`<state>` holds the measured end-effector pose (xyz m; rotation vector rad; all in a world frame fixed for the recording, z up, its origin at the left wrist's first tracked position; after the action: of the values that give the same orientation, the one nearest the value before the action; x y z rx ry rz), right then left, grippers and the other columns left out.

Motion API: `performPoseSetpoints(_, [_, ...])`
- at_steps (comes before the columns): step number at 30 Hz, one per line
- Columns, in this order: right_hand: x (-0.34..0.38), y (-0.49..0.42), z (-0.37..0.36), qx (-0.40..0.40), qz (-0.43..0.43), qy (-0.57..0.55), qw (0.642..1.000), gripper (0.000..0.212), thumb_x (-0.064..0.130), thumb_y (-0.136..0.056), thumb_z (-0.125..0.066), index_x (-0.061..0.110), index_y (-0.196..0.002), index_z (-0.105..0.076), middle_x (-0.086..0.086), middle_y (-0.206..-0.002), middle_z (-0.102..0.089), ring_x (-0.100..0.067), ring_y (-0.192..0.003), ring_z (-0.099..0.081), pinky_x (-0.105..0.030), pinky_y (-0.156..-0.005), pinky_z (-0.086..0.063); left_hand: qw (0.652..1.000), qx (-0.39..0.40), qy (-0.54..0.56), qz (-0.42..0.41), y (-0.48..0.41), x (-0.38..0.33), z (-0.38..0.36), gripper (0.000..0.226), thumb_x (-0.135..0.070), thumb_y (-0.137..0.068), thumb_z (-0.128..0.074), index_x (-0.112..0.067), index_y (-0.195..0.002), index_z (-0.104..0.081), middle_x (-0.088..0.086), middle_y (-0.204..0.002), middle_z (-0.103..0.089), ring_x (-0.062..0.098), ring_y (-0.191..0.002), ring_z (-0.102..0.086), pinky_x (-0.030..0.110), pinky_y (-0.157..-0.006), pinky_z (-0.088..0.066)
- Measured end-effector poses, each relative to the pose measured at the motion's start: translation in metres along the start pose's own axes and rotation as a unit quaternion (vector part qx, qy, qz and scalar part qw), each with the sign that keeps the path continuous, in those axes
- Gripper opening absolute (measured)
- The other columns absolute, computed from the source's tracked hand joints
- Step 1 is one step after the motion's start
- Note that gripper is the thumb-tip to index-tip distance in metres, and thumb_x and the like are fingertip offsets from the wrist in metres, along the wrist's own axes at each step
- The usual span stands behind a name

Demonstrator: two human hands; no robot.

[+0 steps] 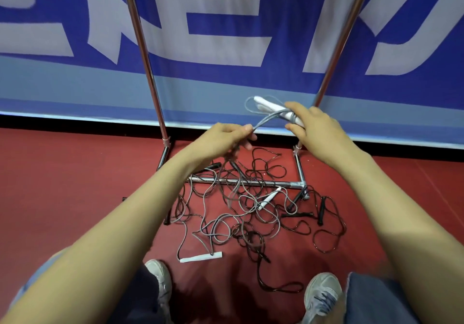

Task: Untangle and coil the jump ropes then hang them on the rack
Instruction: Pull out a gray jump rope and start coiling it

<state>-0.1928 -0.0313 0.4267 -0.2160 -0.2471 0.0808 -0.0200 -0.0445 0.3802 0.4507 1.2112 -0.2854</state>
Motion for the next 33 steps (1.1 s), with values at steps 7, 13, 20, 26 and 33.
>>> performPoseSetpoints(7, [0.027, 0.006, 0.020, -0.079, 0.067, -0.126, 0.987, 0.052, 0.032, -0.099, -0.051, 0.034, -0.148, -0.033, 0.001, -0.098, -0.044, -0.020, -0.086, -0.047, -0.033, -0.077, -0.039, 0.966, 0.162, 0.198, 0.045, 0.012, -0.007, -0.043, 0.030, -0.030, -0.096, -0.045, -0.012, -0.100, -0.069, 0.003, -0.088, -0.074, 0.014, -0.084, -0.070, 0.029, -0.082, -0.055])
performPoseSetpoints(13, [0.024, 0.008, 0.029, -0.095, 0.046, -0.258, 0.960, 0.047, 0.027, -0.097, -0.054, 0.034, -0.142, -0.040, 0.001, -0.113, -0.054, -0.014, -0.085, -0.049, -0.026, -0.077, -0.037, 0.979, 0.047, 0.187, -0.065, 0.005, -0.026, -0.019, 0.009, -0.007, -0.080, -0.068, -0.011, -0.073, -0.071, 0.005, -0.071, -0.070, 0.019, -0.079, -0.071, 0.024, -0.077, -0.055])
performPoseSetpoints(20, [0.015, 0.000, 0.011, -0.062, -0.017, -0.344, 0.937, 0.041, 0.033, -0.096, -0.054, 0.042, -0.134, -0.043, 0.007, -0.081, -0.056, -0.014, -0.062, -0.047, -0.031, -0.061, -0.042, 0.972, -0.179, 0.014, -0.153, 0.011, -0.040, 0.020, 0.015, -0.026, -0.092, -0.063, -0.016, -0.081, -0.065, -0.009, -0.064, -0.059, 0.003, -0.048, -0.042, 0.023, -0.056, -0.036])
performPoseSetpoints(26, [0.016, -0.004, 0.002, -0.008, -0.018, -0.428, 0.904, 0.036, 0.024, -0.096, -0.057, 0.046, -0.124, -0.048, -0.002, -0.084, -0.062, -0.013, -0.060, -0.048, -0.028, -0.056, -0.042, 0.973, -0.013, 0.231, 0.019, -0.001, -0.006, -0.011, 0.023, -0.023, -0.097, -0.052, -0.008, -0.093, -0.069, -0.006, -0.066, -0.060, 0.006, -0.058, -0.038, 0.020, -0.060, -0.030])
performPoseSetpoints(33, [0.049, 0.006, -0.002, 0.109, 0.032, -0.580, 0.807, 0.038, 0.029, -0.090, -0.058, 0.039, -0.126, -0.052, -0.012, -0.087, -0.058, -0.010, -0.052, -0.041, -0.018, -0.047, -0.033, 0.979, -0.084, 0.168, -0.080, 0.002, -0.011, 0.006, 0.010, -0.007, -0.086, -0.066, -0.013, -0.081, -0.070, -0.009, -0.062, -0.065, 0.002, -0.055, -0.047, 0.016, -0.060, -0.035])
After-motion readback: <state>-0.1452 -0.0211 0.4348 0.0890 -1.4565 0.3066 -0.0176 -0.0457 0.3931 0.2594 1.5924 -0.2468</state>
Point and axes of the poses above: each hand's wrist, its own y-axis away from the middle knuckle, its own z-axis out of the back of the hand, x = y × z, the point moved 10 cm from there along -y, towards the middle knuckle
